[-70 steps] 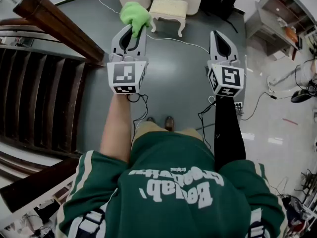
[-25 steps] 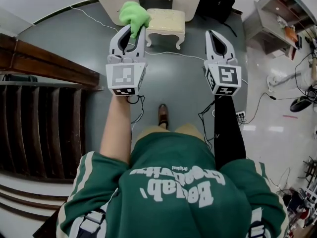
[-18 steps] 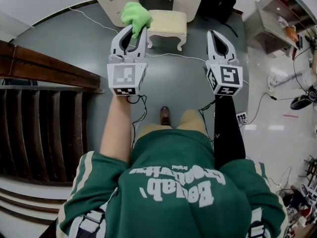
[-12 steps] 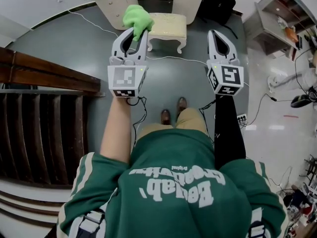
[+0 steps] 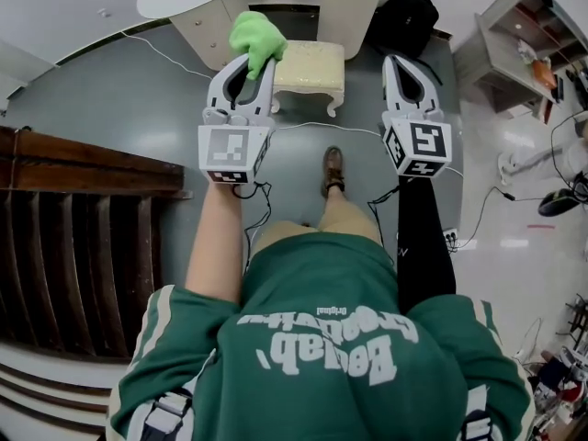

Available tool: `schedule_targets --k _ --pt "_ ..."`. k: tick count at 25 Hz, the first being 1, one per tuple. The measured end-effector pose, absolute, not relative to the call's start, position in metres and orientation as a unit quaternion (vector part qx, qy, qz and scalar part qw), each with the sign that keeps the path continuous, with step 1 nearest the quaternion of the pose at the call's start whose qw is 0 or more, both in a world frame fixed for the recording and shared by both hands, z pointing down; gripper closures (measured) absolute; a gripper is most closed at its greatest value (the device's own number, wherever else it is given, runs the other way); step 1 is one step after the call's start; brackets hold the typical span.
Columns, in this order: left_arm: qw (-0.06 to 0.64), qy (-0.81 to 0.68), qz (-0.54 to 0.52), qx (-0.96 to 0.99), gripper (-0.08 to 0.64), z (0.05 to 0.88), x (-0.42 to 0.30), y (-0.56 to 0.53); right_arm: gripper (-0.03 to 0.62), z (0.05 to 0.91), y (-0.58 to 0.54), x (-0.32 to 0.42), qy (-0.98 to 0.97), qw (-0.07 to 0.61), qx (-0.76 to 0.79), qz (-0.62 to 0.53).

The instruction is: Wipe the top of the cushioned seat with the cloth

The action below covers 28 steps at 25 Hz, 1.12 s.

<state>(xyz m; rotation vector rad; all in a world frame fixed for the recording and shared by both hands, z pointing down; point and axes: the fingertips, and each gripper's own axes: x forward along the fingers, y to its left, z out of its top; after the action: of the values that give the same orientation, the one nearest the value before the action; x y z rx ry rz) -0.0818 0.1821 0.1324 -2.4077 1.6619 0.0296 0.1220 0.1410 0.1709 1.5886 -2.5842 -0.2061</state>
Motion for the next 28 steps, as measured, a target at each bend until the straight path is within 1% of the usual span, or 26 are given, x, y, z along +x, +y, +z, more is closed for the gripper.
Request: schedule_targets --k 3,8,11,15,21,28 --pt "0.110 0.559 0.020 -0.821 0.485 0.135 -0.072 0.145 0.583 0.179 0.099 0.125 -0.853 0.055 0.515 -0.065" --pt "0.113 0.563 -0.010 -0.818 0.485 0.139 -0.060 0.072 0.583 0.183 0.017 0.122 -0.863 0.059 0.498 -0.055" --pt "0.112 0.573 -0.006 -0.812 0.485 0.129 -0.055 0.028 0.583 0.187 -0.031 0.119 -0.872 0.068 0.481 -0.054" --pt "0.120 0.585 -0.020 -0.802 0.485 0.138 -0.058 -0.019 0.583 0.190 -0.085 0.114 -0.882 0.070 0.463 -0.048" --pt "0.103 0.598 -0.039 -0.794 0.483 0.149 -0.055 -0.066 0.583 0.200 -0.137 0.112 -0.890 0.064 0.450 -0.034" --pt "0.084 0.598 -0.053 -0.795 0.482 0.163 -0.048 -0.095 0.583 0.216 -0.161 0.115 -0.891 0.057 0.450 -0.013"
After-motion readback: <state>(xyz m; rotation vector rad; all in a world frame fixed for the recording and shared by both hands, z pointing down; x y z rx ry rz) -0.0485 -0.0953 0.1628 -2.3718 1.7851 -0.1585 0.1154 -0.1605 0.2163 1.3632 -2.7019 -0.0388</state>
